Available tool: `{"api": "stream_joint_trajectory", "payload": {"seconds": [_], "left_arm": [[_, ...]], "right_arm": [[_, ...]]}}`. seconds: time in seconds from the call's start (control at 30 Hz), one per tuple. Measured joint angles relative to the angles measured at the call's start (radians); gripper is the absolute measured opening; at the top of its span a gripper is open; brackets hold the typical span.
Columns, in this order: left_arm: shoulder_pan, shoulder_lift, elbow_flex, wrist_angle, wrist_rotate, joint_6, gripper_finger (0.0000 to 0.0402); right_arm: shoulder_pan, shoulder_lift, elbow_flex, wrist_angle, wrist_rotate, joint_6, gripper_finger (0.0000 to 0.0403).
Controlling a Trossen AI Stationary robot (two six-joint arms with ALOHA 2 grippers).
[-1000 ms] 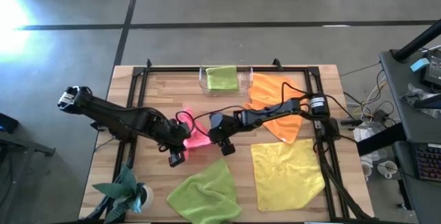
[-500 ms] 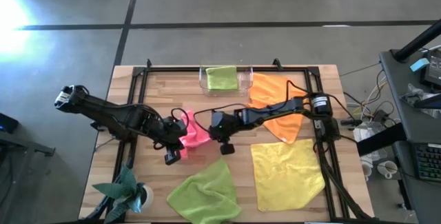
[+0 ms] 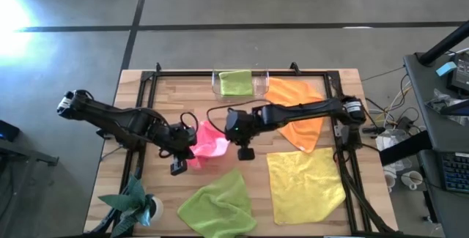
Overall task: Fold microfiber towels
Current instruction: Fold the pink microfiber towel
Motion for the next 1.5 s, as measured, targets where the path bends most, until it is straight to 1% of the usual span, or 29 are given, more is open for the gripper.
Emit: {"api": "stream_joint_trajectory", "payload": {"seconds": [0.1,0.2,0.3,0.47,0.6,0.7,0.87,0.97,1.07,1.13,1.2,1.33,1.4,1.5], "left_arm": [[0.0,-0.001,0.04,-0.028,0.023,0.059,0.0],[0.0,-0.002,0.093,-0.091,0.027,0.104,0.0],[0.0,-0.002,0.15,-0.157,0.027,0.116,0.0],[0.004,-0.002,0.236,-0.276,0.024,0.137,0.0],[0.024,0.011,0.301,-0.393,0.006,0.146,0.0],[0.033,0.025,0.345,-0.443,-0.044,0.15,0.0],[0.034,0.05,0.385,-0.482,-0.072,0.272,0.0],[0.043,0.07,0.396,-0.545,-0.15,0.351,0.0],[0.073,0.093,0.406,-0.61,-0.27,0.422,0.0],[0.102,0.109,0.411,-0.63,-0.353,0.466,0.0],[0.134,0.121,0.417,-0.632,-0.409,0.526,0.0],[0.189,0.154,0.456,-0.634,-0.496,0.612,0.0],[0.204,0.172,0.487,-0.638,-0.528,0.621,0.0],[0.209,0.188,0.52,-0.641,-0.536,0.634,0.0]], "right_arm": [[0.013,-0.031,0.071,-0.102,0.05,0.022,0.0009],[0.027,-0.065,0.14,-0.171,0.085,0.033,0.0009],[0.042,-0.087,0.214,-0.239,0.135,0.034,0.0008],[0.057,-0.089,0.355,-0.367,0.221,0.034,0.0008],[0.059,-0.089,0.436,-0.403,0.236,0.05,0.0008],[0.063,-0.089,0.473,-0.411,0.242,0.058,0.0008],[0.067,-0.087,0.494,-0.431,0.244,0.057,0.0008],[0.06,-0.083,0.485,-0.439,0.275,0.037,0.0008],[0.04,-0.083,0.455,-0.452,0.359,0.003,0.0008],[0.022,-0.082,0.44,-0.453,0.409,-0.01,0.0008],[0.008,-0.082,0.433,-0.454,0.464,-0.035,0.0008],[-0.006,-0.082,0.432,-0.449,0.598,-0.095,0.0008],[-0.006,-0.082,0.433,-0.452,0.613,-0.116,0.0008],[-0.002,-0.084,0.433,-0.462,0.614,-0.114,0.0008]]}}
